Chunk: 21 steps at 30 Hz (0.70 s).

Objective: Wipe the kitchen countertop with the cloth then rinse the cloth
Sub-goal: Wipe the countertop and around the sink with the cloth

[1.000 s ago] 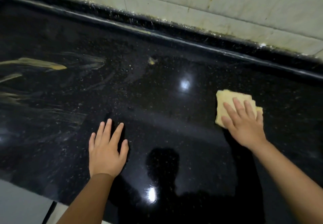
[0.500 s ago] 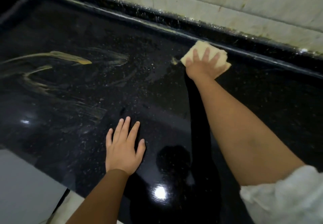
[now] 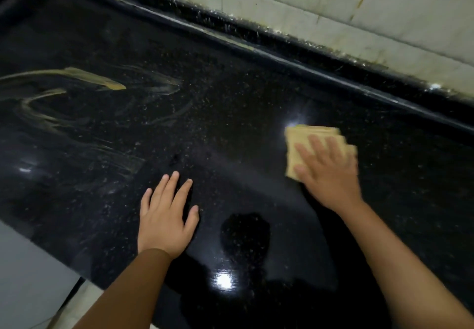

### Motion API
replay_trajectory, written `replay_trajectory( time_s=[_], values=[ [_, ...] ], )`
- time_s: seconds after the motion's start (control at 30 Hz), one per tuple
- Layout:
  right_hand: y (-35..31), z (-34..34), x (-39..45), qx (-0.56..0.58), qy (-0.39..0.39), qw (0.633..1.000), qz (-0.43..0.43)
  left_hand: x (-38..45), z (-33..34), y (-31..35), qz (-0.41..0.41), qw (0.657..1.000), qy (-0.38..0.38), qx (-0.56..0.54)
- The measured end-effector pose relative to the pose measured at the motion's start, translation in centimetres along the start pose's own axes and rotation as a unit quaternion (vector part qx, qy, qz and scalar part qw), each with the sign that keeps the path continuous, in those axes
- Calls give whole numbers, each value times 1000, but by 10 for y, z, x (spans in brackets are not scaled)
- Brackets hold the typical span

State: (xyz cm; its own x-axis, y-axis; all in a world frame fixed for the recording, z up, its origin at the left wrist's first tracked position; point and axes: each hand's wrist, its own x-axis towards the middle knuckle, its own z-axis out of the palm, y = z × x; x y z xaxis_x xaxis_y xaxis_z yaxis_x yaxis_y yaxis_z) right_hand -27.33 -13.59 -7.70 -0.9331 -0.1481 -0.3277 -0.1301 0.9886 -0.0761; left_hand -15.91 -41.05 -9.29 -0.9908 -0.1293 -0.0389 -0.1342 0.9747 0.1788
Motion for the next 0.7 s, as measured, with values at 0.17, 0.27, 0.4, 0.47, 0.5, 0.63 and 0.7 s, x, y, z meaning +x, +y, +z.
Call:
replay_trajectory(
  time_s=[0.17, 0.27, 0.4, 0.47, 0.5, 0.63, 0.7],
  values=[
    [63, -27, 29, 86, 21, 966, 241, 2, 1, -1, -8, 1000, 15, 5],
    [52, -36, 59, 122, 29, 941, 313, 1, 3, 5, 1, 1000, 18, 1],
    [9, -46, 100, 135, 34, 946, 294, 0, 4, 4, 4, 999, 36, -4],
    [-18, -48, 116, 134, 27, 958, 254, 2, 5, 6, 10, 999, 37, -9],
    [-32, -49, 122, 131, 21, 964, 232, 2, 5, 7, 13, 999, 37, -10],
    [-88, -56, 147, 109, -14, 987, 117, -1, 4, 5, 17, 999, 37, -11],
    [-108, -57, 157, 90, -47, 994, 43, -4, 6, 6, 13, 999, 35, -9]
  ],
)
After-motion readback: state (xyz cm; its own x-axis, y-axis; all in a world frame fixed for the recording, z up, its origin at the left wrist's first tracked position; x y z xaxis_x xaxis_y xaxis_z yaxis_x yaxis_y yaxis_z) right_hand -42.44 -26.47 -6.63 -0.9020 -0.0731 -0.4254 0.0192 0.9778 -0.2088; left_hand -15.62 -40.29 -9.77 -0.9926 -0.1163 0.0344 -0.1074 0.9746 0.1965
